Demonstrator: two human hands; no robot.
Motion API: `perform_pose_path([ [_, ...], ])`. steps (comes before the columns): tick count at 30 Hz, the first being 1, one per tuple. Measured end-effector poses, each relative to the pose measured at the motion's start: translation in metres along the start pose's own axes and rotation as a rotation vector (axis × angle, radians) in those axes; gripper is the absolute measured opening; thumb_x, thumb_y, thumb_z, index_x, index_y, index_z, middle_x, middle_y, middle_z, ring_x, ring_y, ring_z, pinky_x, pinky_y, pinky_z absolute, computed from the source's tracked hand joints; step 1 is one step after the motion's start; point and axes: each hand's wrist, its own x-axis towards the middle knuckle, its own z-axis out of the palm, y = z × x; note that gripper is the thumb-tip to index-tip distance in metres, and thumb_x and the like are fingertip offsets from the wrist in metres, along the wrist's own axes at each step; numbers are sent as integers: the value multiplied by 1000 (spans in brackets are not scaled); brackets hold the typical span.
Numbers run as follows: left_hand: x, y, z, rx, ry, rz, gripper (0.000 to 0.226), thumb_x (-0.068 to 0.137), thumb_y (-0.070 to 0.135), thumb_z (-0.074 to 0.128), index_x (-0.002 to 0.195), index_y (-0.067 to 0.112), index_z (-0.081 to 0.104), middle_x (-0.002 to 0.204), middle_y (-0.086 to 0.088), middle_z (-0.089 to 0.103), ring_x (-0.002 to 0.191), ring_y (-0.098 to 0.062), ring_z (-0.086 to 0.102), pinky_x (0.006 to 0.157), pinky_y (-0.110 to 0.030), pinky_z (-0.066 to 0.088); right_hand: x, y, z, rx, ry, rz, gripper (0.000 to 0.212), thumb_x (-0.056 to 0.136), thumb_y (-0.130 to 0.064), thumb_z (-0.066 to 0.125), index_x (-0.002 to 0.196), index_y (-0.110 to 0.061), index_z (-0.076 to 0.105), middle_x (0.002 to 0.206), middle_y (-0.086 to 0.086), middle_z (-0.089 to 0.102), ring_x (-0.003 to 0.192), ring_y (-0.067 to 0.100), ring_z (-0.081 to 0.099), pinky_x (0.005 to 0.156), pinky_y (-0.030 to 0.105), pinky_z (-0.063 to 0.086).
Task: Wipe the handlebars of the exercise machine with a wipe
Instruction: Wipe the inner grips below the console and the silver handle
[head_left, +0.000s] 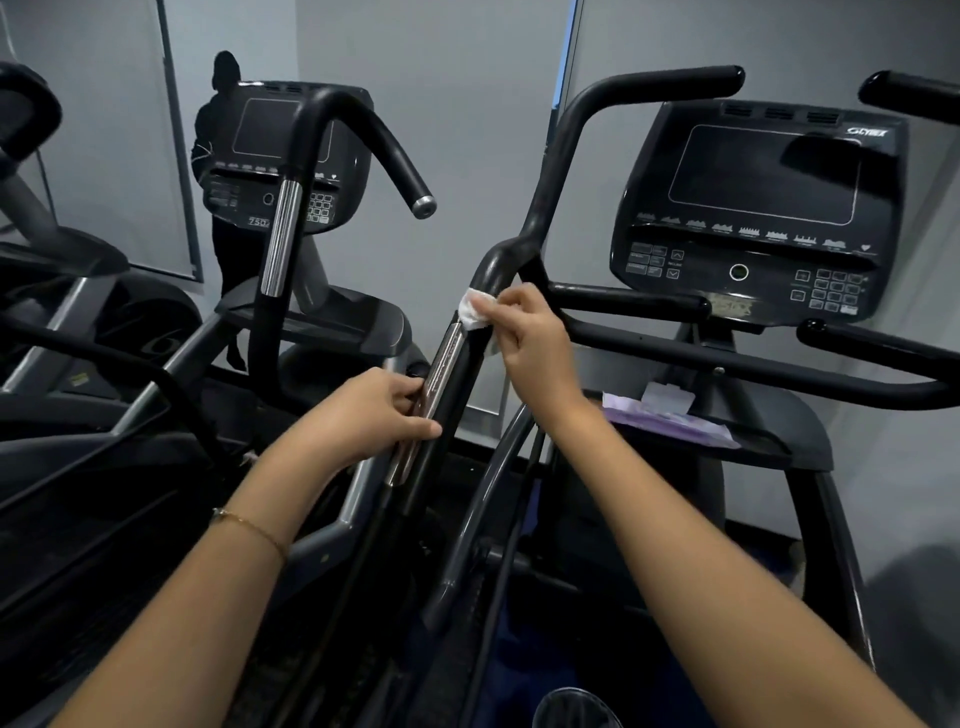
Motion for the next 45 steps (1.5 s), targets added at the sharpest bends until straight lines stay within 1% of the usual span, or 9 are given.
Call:
perform_pose_path([
  [4, 0, -7, 3, 24, 60, 35, 27, 80, 6, 71, 96, 27, 65, 83, 10, 66, 88, -4, 62, 92, -25, 47, -60, -21, 19, -10, 5, -31, 52, 95, -41, 36, 110, -1, 65, 90, 3, 54, 78, -2, 44, 72, 9, 40],
  [10, -6, -9, 6, 31, 119, 54, 35, 82, 10, 70, 116, 8, 63, 84, 14, 65, 92, -5, 61, 100, -29, 44, -14, -8, 14, 6, 127, 69, 35, 89, 4, 47, 118, -7, 63, 97, 3, 47, 82, 14, 51, 78, 33, 51],
  [14, -8, -10, 7, -22, 109, 54, 37, 80, 9, 72, 116, 16, 65, 102, 2, 68, 101, -7, 60, 101, -32, 44, -41, -18, 24, -24, 132, 41, 37, 90, -10, 41, 120, -5, 61, 93, 3, 49, 77, 7, 46, 75, 17, 43],
  [17, -11, -18, 5, -32, 70, 80, 29, 64, 19, 78, 78, 44, 70, 97, -2, 73, 102, -18, 65, 99, -42, 47, -94, -30, 36, -70, 47, -69, 36, 91, -17, 41, 114, -1, 64, 92, -2, 50, 77, -1, 44, 74, 5, 36],
  [25, -20, -26, 8, -13, 12, 64, 45, 75, 5, 75, 82, 42, 52, 74, 18, 57, 78, 2, 56, 85, -19, 41, -4, -6, 4, -146, -51, -3, 24, 93, -12, 50, 108, -3, 67, 88, 1, 48, 70, 0, 41, 67, 20, 40],
  [31, -30, -31, 8, -35, 24, 68, 38, 75, 1, 74, 88, 34, 60, 95, -1, 69, 99, -15, 64, 102, -33, 44, -42, -26, 15, -231, -17, -61, 29, 95, -24, 43, 105, -7, 64, 84, -6, 55, 68, -4, 45, 66, 16, 37],
  [36, -37, -32, -7, -174, -54, -35, 58, 84, -14, 54, 138, 4, 41, 128, -11, 55, 105, -11, 58, 81, -22, 48, -110, -44, 23, -48, -210, -172, 32, 89, -13, 45, 112, -10, 67, 92, 5, 58, 74, 16, 57, 66, 19, 45],
  [41, -35, -9, -21, -628, 21, -70, 23, 92, 22, 55, 107, 5, 62, 94, -9, 67, 78, -16, 67, 65, -21, 58, -55, -60, 3, 235, -24, 99, 33, 87, -5, 61, 118, -12, 56, 92, 0, 55, 79, 13, 56, 73, 22, 50],
  [45, -19, 8, -23, -680, 108, 20, 14, 85, 17, 66, 91, 4, 63, 87, -10, 68, 74, -13, 67, 69, -21, 58, -21, -71, -4, 285, -90, 65, 40, 80, 1, 66, 113, -13, 50, 89, 1, 49, 78, 16, 53, 72, 30, 51],
])
